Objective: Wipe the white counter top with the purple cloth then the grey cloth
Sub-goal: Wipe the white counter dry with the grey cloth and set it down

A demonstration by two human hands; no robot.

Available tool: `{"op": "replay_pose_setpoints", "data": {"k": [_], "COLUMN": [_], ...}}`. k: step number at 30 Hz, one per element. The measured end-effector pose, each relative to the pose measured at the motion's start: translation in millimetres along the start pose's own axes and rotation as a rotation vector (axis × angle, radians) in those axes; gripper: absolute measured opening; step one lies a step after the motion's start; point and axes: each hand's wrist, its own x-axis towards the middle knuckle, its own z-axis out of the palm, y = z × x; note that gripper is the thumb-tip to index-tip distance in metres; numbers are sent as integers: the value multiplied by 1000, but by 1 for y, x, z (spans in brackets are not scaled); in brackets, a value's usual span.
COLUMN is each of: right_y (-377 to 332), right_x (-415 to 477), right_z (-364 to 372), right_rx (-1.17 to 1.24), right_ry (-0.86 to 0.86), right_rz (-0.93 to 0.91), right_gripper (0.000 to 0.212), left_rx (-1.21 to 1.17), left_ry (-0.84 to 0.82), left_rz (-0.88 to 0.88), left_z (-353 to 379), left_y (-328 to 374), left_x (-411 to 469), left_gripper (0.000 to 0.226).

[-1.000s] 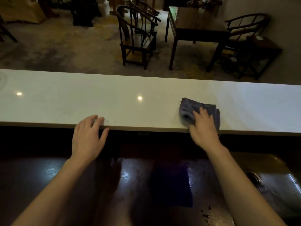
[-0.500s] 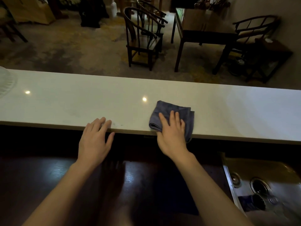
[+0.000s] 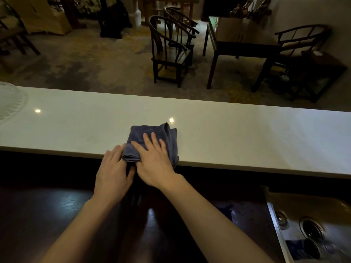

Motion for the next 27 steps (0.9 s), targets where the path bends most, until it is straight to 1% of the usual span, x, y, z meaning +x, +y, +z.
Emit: {"op": "replay_pose_setpoints", "data": {"k": [5,8,12,16,20,24,27], "right_y": [21,37,63,96,129,167,197], "right_x": [15,21,28,25,11,-9,-26], "right_z": [-8,-18,-35,-50,-71,-98,-115], "right_rx": [-138,-172,-194,-174,-203,-226,-225], "right_ry": [-7,6,4,19,50,96,182], "right_rz": [-127,-113,-1,116,274,412,514], "right_gripper": [63,63,64,61,80,72,69], "left_rx": [2,20,26,28,32,32,28], "left_ry": [12,47,49,61,65,63,50], "left_rz": [16,15,19,27,28,28,28], "left_z": [-2,-2,-1,-1,-1,-1,-1], "left_y": [1,2,1,0,0,0,0], "left_x": [1,-1,-2,-2,-2,-2,-3], "left_gripper": [54,50,51,49,49,50,51]}}
